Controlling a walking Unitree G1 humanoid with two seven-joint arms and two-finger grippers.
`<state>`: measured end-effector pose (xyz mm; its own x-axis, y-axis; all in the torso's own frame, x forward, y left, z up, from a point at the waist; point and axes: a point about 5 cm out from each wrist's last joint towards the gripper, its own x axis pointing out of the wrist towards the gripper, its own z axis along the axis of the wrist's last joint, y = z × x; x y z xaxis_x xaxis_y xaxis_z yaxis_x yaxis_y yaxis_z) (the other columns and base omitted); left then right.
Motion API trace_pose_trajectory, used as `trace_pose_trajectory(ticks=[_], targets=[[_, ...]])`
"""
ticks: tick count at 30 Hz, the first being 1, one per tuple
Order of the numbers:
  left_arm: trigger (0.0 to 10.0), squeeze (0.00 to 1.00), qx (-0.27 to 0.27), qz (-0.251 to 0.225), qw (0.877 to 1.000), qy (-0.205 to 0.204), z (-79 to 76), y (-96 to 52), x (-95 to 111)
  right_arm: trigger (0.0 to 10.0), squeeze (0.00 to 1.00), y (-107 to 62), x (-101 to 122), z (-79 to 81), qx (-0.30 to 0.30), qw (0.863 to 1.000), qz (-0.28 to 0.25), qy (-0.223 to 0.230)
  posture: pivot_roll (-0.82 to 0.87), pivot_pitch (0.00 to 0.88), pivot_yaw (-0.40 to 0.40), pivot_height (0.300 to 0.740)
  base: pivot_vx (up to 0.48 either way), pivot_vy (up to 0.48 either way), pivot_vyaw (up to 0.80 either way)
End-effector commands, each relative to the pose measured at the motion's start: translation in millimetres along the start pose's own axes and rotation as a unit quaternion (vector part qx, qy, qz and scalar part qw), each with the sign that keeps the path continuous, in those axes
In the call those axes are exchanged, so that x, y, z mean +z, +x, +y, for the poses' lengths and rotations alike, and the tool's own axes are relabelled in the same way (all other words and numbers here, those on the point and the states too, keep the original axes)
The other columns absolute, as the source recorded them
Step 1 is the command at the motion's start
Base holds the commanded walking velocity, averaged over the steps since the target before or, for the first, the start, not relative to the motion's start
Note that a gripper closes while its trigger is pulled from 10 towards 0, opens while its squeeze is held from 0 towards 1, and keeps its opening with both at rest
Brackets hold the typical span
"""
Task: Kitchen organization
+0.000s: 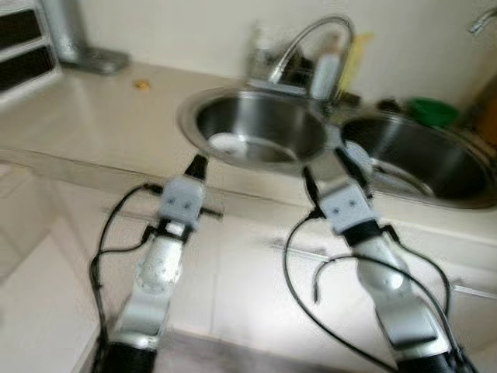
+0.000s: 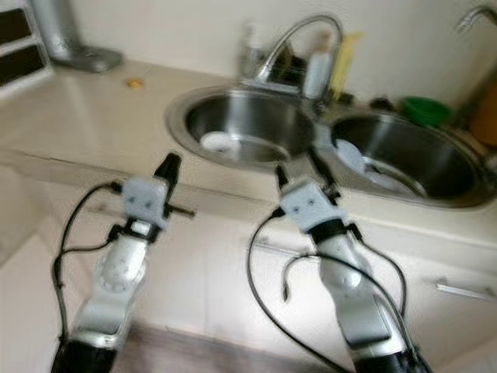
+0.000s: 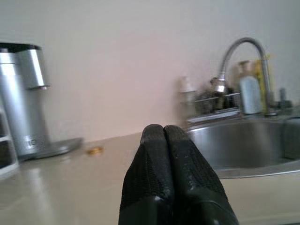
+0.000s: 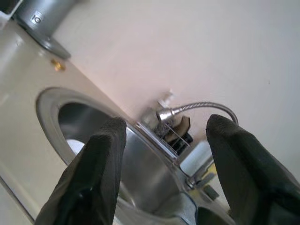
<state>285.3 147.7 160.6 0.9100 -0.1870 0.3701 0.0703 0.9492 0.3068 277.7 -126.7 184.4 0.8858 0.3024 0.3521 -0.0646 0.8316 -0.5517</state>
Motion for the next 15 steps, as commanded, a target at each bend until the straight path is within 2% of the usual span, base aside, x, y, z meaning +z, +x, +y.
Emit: trace_pose_trajectory(ticks=[1,10,15], targets=[[10.0,0.0,-0.019,-0.012,1.0,-0.01,-12.1,4.3,5.8,10.0,0.0,-1.9,-6.6,-10.6,-0.016,1.0,0.017,-0.003,-0.03,0.0,-0.094,0.74,0.0,0.48,0.0],[10.0,0.0,-0.022,-0.013,1.0,-0.01,-12.9,4.5,5.9,10.0,0.0,-3.5,-8.0,-9.9,-0.023,0.999,0.025,0.005,-0.03,0.0,-0.091,0.74,0.0,0.48,0.0],[10.0,0.0,-0.022,-0.012,1.0,-0.01,-13.2,4.1,5.3,10.0,0.0,-4.0,-10.3,-9.6,-0.023,0.999,0.034,0.009,-0.03,0.0,-0.091,0.74,0.0,0.48,-0.78]])
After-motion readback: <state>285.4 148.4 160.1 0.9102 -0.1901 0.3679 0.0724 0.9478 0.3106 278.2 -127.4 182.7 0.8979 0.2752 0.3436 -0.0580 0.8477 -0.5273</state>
